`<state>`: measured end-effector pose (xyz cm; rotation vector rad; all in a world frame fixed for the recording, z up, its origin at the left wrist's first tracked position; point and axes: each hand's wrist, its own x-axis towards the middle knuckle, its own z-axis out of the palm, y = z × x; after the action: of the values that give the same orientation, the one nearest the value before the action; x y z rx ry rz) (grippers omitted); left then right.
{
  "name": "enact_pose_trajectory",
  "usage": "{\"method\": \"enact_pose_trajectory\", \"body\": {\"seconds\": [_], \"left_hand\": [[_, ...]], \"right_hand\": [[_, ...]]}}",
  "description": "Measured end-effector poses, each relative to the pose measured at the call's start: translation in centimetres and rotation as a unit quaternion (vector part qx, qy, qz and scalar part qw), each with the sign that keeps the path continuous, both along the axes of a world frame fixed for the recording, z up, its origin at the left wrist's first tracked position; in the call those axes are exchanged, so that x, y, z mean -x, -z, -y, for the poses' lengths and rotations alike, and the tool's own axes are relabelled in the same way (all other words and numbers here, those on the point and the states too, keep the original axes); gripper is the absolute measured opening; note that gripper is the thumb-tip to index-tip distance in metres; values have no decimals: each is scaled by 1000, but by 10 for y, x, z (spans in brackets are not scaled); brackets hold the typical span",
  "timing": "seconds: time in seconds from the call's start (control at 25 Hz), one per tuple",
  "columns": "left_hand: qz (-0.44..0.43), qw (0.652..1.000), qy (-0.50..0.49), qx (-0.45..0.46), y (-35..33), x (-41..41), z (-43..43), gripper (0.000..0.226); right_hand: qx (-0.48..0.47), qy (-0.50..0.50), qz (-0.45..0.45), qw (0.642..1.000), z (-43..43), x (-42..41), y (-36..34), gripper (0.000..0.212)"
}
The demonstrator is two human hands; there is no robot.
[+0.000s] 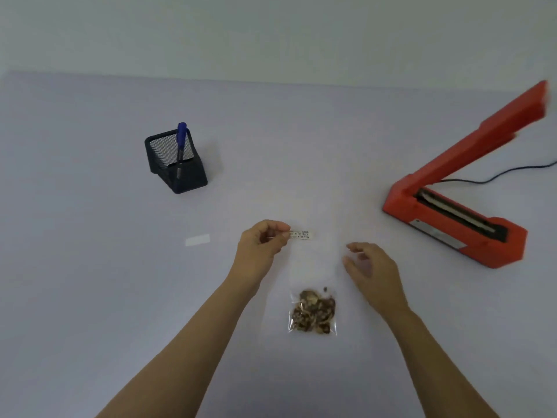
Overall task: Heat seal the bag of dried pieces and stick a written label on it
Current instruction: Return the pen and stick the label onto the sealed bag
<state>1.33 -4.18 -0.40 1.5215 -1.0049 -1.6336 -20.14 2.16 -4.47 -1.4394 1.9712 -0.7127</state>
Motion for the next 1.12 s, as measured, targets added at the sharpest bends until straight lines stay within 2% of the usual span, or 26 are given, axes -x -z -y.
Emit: {"method": "enact_pose_trajectory", "body": {"seconds": [0.16,0.32,0.52,0.88,1.12], "left_hand": [[19,999,19,-23,18,30,-3,19],[82,996,-8,-30,33,40,-5,20],[140,990,-15,-18,37,45,-9,14],[237,971,10,33,39,49,-12,9],[260,965,6,37,41,51,-11,10]], "right_hand": [[14,-70,-31,997,9,6,15,29],[9,-117,-79,990,20,4,20,40],[37,-168,-93,981,23,7,25,45],[52,-199,-79,975,22,3,27,35],[65,-210,-89,971,19,4,32,29]]}}
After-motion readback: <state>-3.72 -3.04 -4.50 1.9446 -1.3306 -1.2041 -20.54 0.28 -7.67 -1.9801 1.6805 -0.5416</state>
